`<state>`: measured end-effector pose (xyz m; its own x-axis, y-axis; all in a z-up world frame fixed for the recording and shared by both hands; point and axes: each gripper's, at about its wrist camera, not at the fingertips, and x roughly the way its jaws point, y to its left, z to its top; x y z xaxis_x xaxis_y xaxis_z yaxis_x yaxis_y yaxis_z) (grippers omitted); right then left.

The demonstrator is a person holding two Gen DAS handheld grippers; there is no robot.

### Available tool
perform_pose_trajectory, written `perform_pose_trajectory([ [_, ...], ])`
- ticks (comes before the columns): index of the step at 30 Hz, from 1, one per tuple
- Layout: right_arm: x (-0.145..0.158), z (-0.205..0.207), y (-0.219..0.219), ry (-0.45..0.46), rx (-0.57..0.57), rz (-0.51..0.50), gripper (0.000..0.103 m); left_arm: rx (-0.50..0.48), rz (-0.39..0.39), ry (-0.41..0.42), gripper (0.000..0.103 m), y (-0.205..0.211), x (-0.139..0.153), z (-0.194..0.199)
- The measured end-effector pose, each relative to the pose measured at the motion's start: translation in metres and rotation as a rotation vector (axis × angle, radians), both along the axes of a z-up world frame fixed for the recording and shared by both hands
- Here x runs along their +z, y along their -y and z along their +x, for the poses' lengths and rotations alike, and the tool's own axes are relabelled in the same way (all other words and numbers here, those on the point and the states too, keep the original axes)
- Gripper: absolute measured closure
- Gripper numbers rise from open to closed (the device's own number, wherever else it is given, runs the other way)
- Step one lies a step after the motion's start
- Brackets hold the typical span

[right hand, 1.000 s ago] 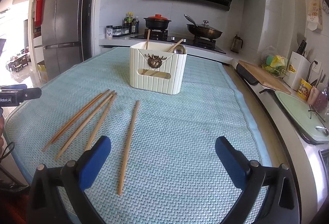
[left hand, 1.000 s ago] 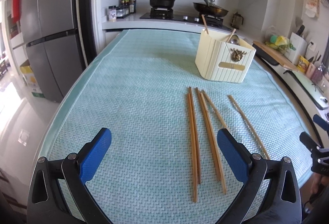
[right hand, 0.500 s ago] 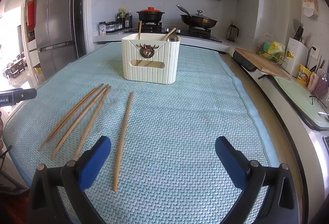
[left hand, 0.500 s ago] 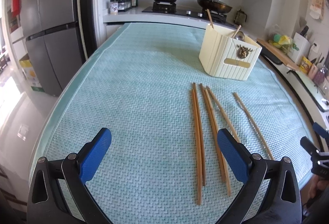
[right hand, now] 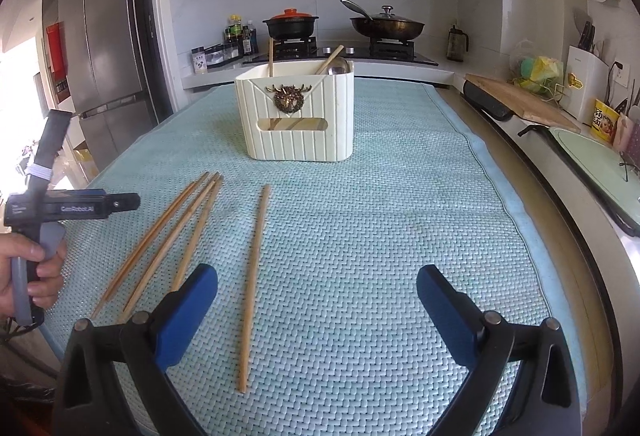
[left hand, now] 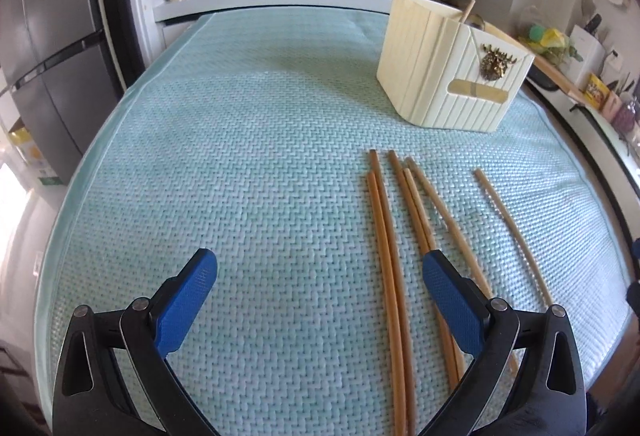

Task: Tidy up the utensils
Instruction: 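Lower the left gripper onto a chopstick while the right gripper grasps another chopstick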

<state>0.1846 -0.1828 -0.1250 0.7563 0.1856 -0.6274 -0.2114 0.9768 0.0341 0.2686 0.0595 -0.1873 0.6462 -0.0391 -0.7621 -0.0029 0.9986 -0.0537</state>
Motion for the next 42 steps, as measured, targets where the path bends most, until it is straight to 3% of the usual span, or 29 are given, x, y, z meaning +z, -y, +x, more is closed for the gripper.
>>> perform_pose_trajectory([
  [11,-0.004,-0.007,-0.008,-0.008,0.025,-0.015,0.001,-0.025,0.108,-0.069,0.001,0.013,-0.021,0.020],
  [23,-0.009,0.013,-0.013,-0.049,0.066,0.005,0.002,-0.035,0.105,-0.102,0.001,0.010,-0.027,0.025],
  [30,-0.042,0.072,-0.042,-0.230,0.166,0.010,0.032,-0.085,0.063,-0.143,0.001,-0.006,-0.029,0.051],
  [34,-0.060,0.099,-0.061,-0.309,0.205,-0.041,0.054,-0.114,0.065,-0.162,0.002,-0.007,-0.030,0.062],
  [37,-0.059,0.114,-0.073,-0.311,0.218,-0.091,0.063,-0.132,0.066,-0.171,0.014,-0.005,-0.026,0.071],
  [39,-0.059,0.125,-0.078,-0.315,0.224,-0.100,0.063,-0.148,0.068,-0.178,0.032,-0.002,-0.023,0.076],
  [42,-0.060,0.142,-0.083,-0.314,0.240,-0.091,0.063,-0.164,0.068,-0.190,0.051,0.003,-0.020,0.084],
])
